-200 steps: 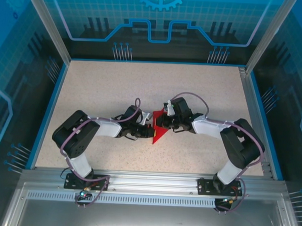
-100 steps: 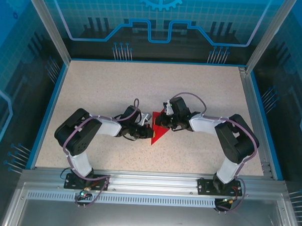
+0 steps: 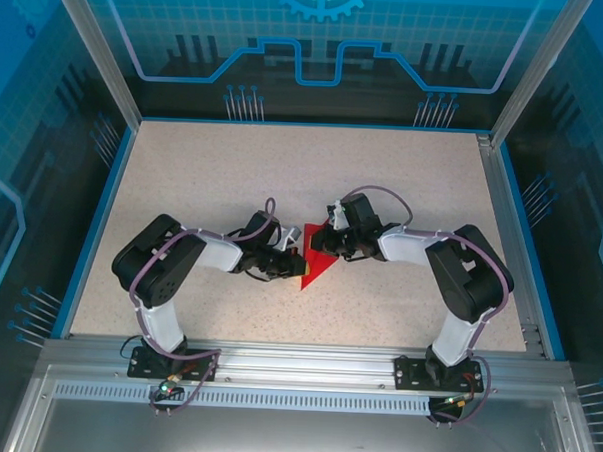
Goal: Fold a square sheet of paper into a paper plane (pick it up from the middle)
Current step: Fourth fold the wing at the center of the table.
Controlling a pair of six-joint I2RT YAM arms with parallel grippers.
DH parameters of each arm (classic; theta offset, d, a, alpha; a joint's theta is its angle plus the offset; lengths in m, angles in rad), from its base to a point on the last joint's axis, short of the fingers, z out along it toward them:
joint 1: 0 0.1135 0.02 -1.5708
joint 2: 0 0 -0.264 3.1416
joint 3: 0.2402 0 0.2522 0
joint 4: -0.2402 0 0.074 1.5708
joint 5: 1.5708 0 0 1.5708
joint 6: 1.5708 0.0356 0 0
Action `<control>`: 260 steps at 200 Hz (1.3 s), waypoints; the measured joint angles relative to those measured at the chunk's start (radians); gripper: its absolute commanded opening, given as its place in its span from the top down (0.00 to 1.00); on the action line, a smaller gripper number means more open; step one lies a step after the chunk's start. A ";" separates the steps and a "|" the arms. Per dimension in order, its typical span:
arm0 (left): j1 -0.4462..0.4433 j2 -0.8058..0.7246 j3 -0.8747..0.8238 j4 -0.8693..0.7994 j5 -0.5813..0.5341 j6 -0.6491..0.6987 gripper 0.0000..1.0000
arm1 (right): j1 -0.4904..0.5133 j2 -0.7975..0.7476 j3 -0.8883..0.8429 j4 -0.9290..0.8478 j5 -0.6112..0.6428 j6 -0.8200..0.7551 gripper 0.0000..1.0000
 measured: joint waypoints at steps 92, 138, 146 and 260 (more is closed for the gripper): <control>0.030 0.018 -0.004 0.026 0.053 -0.051 0.96 | -0.003 0.064 0.019 0.032 -0.037 0.008 0.89; 0.044 0.030 -0.004 0.036 0.086 -0.052 0.96 | -0.019 0.064 0.019 0.032 -0.032 0.008 0.89; 0.047 0.031 -0.004 0.036 0.089 -0.052 0.96 | -0.019 0.064 0.019 0.032 -0.032 0.009 0.89; 0.075 0.063 0.021 0.009 0.163 -0.043 0.96 | 0.013 0.064 0.025 0.069 -0.049 0.041 0.87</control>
